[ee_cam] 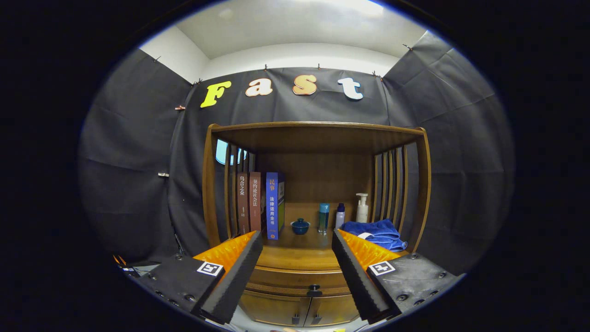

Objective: Pull open the drawer, take out the items inside it, and place them on the countertop above the cabinet.

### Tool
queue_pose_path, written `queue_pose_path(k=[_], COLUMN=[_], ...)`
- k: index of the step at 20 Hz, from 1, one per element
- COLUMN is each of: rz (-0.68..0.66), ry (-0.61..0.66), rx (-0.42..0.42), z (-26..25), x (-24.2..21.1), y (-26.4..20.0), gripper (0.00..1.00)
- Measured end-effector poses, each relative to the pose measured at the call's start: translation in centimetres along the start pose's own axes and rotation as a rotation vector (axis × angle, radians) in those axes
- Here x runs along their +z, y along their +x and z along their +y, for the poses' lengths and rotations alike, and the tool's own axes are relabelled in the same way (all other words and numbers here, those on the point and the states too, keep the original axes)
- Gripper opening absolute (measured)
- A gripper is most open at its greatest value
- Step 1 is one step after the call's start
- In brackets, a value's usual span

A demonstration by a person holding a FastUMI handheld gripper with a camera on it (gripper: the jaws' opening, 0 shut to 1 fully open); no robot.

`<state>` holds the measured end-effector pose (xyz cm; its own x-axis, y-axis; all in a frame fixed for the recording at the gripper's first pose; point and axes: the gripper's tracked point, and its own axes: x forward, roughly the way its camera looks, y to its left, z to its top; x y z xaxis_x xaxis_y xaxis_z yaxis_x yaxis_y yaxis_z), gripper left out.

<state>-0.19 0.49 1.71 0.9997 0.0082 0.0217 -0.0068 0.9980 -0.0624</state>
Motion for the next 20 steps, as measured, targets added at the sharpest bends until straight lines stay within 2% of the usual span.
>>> queue_pose_path(k=[5, 20], rz=[0.032, 0.241], ry=[0.006, 0.063], rx=[-0.003, -0.050], z=[-0.7, -2.6], x=[-1.7, -13.4], y=[0.4, 4.7], gripper=[0.99, 0.99])
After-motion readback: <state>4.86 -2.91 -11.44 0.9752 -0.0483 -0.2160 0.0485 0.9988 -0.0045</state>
